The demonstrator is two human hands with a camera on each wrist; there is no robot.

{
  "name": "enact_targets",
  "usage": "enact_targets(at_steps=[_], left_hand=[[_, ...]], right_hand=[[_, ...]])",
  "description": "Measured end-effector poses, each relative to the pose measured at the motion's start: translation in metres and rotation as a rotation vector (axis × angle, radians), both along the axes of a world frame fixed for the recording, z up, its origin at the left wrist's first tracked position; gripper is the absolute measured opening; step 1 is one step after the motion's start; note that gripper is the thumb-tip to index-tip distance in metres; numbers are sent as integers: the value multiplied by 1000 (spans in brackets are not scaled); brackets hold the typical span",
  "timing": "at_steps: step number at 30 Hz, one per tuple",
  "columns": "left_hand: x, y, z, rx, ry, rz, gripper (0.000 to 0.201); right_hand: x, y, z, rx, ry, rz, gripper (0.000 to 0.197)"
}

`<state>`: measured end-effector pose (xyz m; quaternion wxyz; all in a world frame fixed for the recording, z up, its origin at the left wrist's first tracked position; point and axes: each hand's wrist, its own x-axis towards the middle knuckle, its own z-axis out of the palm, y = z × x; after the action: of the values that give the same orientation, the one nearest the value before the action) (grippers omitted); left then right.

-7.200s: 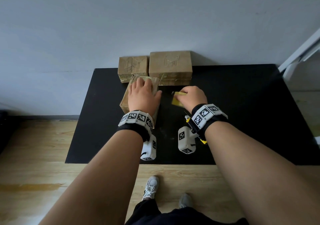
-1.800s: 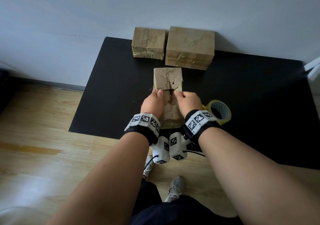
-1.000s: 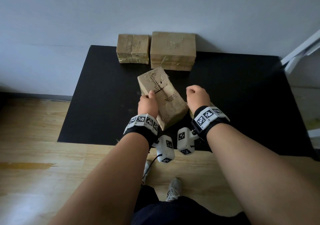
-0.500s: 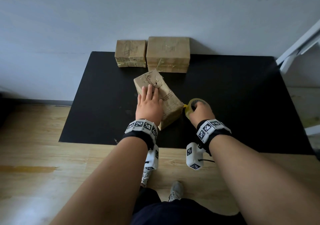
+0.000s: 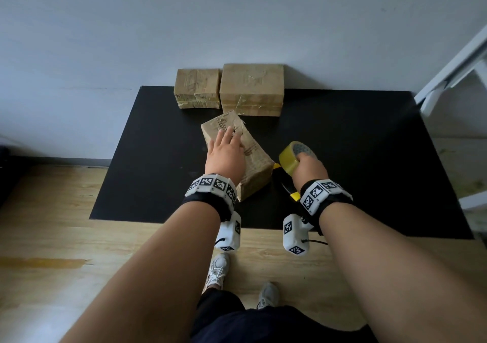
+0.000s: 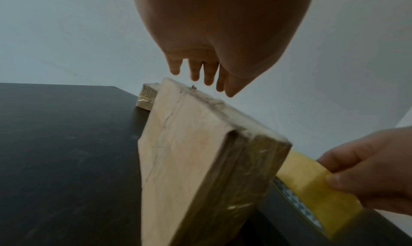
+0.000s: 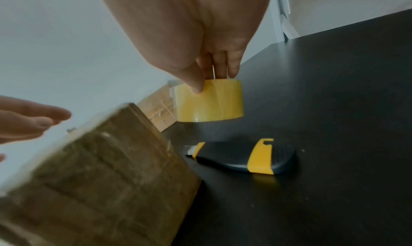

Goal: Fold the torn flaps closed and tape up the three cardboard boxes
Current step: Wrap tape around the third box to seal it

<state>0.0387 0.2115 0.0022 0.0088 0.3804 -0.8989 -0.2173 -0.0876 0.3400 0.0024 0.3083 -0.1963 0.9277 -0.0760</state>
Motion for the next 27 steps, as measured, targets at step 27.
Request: enact_targets(at_steps=[27], left_hand=[[-30, 0, 73, -16, 325, -38, 15]], right_hand=[[25, -8, 78, -615, -7, 150, 43]])
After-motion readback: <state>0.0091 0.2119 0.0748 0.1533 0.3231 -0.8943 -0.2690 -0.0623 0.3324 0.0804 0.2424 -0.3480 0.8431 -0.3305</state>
